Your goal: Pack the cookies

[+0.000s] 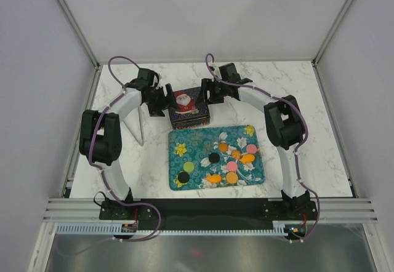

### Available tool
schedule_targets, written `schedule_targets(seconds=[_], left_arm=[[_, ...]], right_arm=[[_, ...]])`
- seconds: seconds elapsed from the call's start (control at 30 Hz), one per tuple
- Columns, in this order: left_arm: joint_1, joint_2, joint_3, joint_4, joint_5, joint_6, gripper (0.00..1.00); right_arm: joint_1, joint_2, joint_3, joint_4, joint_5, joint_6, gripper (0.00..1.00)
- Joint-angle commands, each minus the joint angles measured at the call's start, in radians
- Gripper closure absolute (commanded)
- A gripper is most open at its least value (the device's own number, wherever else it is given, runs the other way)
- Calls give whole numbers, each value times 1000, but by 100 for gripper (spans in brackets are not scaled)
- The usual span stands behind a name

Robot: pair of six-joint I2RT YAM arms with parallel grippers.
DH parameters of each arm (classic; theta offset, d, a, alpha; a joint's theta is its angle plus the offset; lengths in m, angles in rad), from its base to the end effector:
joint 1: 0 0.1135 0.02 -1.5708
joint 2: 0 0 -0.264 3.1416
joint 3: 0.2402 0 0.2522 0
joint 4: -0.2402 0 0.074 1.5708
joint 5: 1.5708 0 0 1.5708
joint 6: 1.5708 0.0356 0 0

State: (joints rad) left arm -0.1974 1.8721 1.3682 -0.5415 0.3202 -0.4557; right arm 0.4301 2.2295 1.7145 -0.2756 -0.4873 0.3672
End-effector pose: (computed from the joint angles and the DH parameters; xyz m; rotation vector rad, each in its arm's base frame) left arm 0.3860 -0.0886 0.2066 -0.2293 2.6670 -0.6397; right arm 0.4462 0.2230 0.1789 -0.3259 2.4303 0.9482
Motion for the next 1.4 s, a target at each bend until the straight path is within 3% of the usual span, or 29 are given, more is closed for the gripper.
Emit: schedule_targets(seconds=[0.0, 0.4, 0.67, 1.2, 1.37], left_arm=[[7, 15, 51, 37, 42, 6, 14], [6, 75, 74, 98, 82, -37, 19], [6, 56, 69, 104, 74, -31, 30], [-2, -10, 57, 97, 48, 9, 44], [-7, -25, 55, 92, 45, 20, 44]], right_arm=[[1, -47, -12, -20, 26, -8, 27], [2, -54, -15, -20, 27, -13, 35], [1, -71, -19, -24, 33, -20, 44], [4, -128, -46, -25, 56, -50, 45], [12, -142, -50, -25, 59, -53, 44]])
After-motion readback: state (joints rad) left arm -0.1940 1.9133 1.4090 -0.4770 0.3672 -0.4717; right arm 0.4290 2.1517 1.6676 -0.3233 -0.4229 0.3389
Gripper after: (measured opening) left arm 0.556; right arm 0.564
